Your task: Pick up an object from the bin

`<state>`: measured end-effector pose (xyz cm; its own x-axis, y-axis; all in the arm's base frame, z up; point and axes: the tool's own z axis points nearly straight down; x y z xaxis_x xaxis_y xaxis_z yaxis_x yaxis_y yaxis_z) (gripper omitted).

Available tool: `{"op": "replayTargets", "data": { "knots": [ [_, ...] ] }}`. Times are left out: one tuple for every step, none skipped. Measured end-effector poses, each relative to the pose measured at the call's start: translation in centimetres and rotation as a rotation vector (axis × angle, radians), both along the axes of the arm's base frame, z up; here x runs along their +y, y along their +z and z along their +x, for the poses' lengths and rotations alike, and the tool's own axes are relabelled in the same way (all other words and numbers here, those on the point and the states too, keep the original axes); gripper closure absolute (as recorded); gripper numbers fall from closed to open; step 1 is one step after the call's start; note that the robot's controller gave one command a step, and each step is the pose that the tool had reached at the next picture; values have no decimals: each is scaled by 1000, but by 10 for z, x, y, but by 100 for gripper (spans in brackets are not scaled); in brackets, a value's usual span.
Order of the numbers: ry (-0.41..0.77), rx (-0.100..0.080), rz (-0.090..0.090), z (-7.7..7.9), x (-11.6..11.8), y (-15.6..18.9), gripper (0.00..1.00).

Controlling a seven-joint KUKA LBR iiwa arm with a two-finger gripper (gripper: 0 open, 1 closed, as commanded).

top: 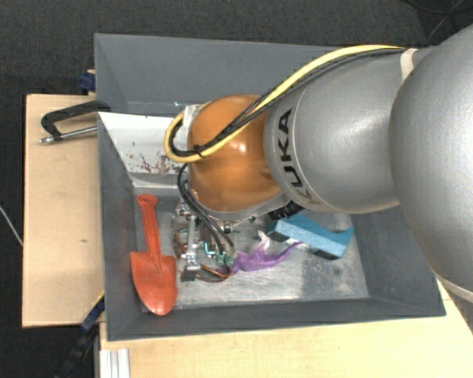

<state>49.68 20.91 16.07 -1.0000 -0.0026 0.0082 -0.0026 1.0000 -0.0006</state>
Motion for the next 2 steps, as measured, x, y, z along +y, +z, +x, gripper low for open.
{"op": "replayTargets", "data": {
  "knots": [
    [-2, -7, 2, 2, -1, 4, 0],
    [25, -11, 2, 28, -65, -54, 0]
  ]
}}
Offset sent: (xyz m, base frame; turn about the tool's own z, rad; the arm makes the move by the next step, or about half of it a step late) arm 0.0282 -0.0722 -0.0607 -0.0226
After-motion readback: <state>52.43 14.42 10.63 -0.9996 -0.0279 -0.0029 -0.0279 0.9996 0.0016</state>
